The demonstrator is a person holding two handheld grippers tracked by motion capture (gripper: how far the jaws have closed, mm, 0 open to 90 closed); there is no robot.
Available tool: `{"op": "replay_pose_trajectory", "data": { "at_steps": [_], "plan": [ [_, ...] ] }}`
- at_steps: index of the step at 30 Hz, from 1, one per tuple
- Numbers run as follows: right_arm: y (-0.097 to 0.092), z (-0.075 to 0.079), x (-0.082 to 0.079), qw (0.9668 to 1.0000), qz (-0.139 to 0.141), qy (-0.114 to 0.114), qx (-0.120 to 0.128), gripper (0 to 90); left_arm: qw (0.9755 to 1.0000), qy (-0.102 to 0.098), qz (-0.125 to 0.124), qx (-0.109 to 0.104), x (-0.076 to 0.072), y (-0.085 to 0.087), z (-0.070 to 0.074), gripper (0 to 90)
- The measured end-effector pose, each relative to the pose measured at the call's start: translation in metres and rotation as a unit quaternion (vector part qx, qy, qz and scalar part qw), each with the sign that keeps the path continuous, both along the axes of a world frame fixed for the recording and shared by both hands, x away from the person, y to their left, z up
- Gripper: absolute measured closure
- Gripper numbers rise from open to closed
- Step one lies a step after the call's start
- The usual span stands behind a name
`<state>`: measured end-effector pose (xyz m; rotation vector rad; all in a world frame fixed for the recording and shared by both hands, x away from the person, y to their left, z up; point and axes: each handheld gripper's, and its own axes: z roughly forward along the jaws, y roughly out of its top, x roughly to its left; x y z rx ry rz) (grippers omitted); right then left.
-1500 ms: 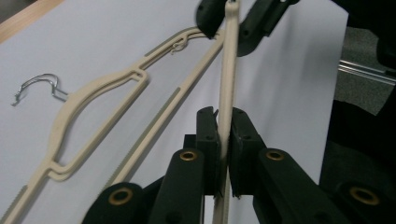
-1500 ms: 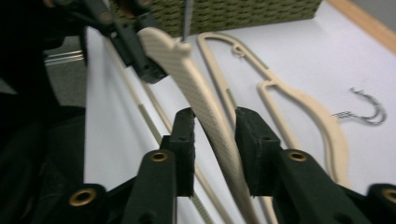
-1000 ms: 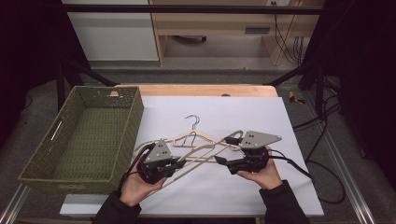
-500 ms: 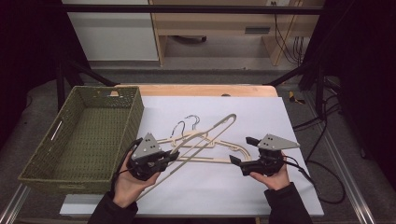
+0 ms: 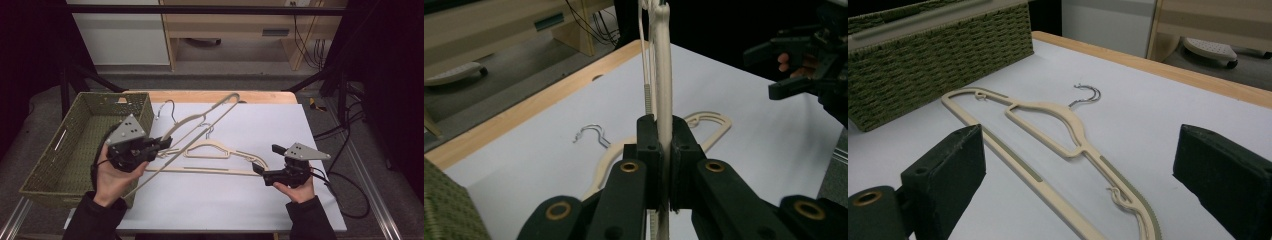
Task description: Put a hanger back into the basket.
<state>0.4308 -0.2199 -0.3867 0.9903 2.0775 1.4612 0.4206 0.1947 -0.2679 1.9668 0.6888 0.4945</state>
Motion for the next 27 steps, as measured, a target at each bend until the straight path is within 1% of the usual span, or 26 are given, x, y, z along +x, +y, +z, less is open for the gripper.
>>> {"op": "replay_pose_trajectory", "data": {
  "at_steps": [2, 4, 5, 9, 15, 16, 19, 21, 24, 26, 27],
  "plan": [
    [0.000, -0.001, 0.000, 1.0000, -0.004, 0.002, 0.000, 6.7, 1.0000, -0.002, 0.003, -0.004, 0.004, 0.010, 0.008, 86.0],
    [-0.002, -0.001, 0.001, 1.0000, -0.005, 0.002, -0.001, 6.5, 0.9999, -0.003, 0.007, -0.008, 0.009, 0.018, 0.013, 86.0],
    [-0.002, -0.001, 0.001, 1.0000, -0.007, 0.003, 0.001, 6.5, 0.9999, -0.002, 0.009, -0.006, 0.011, 0.024, 0.016, 86.0],
    [-0.003, -0.001, 0.001, 1.0000, -0.008, 0.003, 0.001, 6.2, 0.9995, 0.001, 0.030, -0.004, 0.022, 0.046, 0.022, 86.0],
    [-0.002, -0.002, 0.002, 1.0000, -0.008, 0.005, 0.000, 6.2, 0.9983, 0.005, 0.058, 0.002, 0.037, 0.074, 0.022, 86.0],
    [-0.002, -0.002, 0.002, 0.9999, -0.008, 0.008, 0.000, 6.2, 0.9982, 0.004, 0.060, 0.006, 0.038, 0.077, 0.021, 86.0],
    [-0.002, -0.002, 0.002, 0.9999, -0.008, 0.008, -0.001, 6.1, 0.9977, 0.002, 0.067, 0.011, 0.045, 0.090, 0.021, 86.0],
    [-0.002, -0.002, 0.003, 1.0000, -0.008, 0.006, -0.001, 6.0, 0.9974, 0.002, 0.071, 0.009, 0.049, 0.097, 0.021, 86.0],
    [-0.002, -0.001, 0.002, 0.9999, -0.009, 0.008, 0.001, 6.0, 0.9967, 0.002, 0.080, 0.012, 0.055, 0.111, 0.020, 86.0],
    [-0.003, -0.001, 0.002, 0.9999, -0.009, 0.008, 0.001, 5.9, 0.9960, 0.004, 0.087, 0.017, 0.059, 0.120, 0.019, 86.0],
    [-0.003, -0.001, 0.003, 0.9999, -0.009, 0.006, 0.001, 6.0, 0.9956, 0.004, 0.091, 0.023, 0.060, 0.125, 0.018, 86.0]
  ]
}}
